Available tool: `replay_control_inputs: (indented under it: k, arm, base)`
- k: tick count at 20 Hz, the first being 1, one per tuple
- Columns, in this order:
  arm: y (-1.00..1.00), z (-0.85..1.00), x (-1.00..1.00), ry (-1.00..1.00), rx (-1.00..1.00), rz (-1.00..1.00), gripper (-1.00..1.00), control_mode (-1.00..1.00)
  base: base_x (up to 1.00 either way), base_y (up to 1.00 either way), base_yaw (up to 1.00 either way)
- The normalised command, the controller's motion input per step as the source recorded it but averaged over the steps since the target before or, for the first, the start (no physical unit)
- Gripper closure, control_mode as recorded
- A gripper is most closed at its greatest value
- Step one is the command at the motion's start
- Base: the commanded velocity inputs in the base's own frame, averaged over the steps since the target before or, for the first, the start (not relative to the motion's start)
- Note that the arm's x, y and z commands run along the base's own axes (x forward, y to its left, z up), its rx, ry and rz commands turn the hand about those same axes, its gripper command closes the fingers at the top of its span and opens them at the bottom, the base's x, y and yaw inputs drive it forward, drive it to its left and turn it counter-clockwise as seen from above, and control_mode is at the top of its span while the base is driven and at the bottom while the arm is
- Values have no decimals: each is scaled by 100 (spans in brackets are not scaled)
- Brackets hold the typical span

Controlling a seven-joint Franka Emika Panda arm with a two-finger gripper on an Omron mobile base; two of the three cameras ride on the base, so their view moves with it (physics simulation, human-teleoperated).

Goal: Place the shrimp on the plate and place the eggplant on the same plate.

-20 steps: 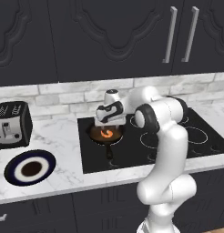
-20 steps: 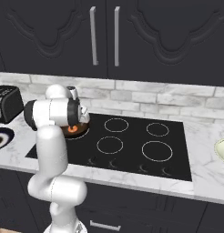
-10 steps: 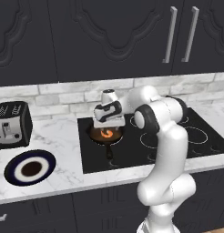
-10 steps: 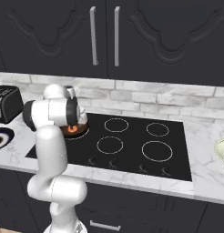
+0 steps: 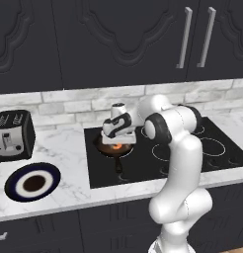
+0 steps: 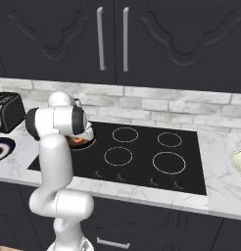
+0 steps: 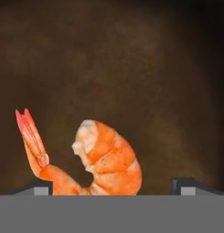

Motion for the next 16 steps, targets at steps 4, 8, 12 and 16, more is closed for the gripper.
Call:
replay_control_inputs:
  k: [4,8,12,16]
  arm:
    - [0,-1,29,0,0,0,-100,-100]
    - [0,-16,-3,5,1,-2,-100,-100]
    - [5,-31,-12,0,1,-4,100,-100]
    - [17,-26,0,0,0,0,100,-100]
  base:
    - [0,0,0]
    - [0,0,0]
    - [0,0,0]
    - [0,0,0]
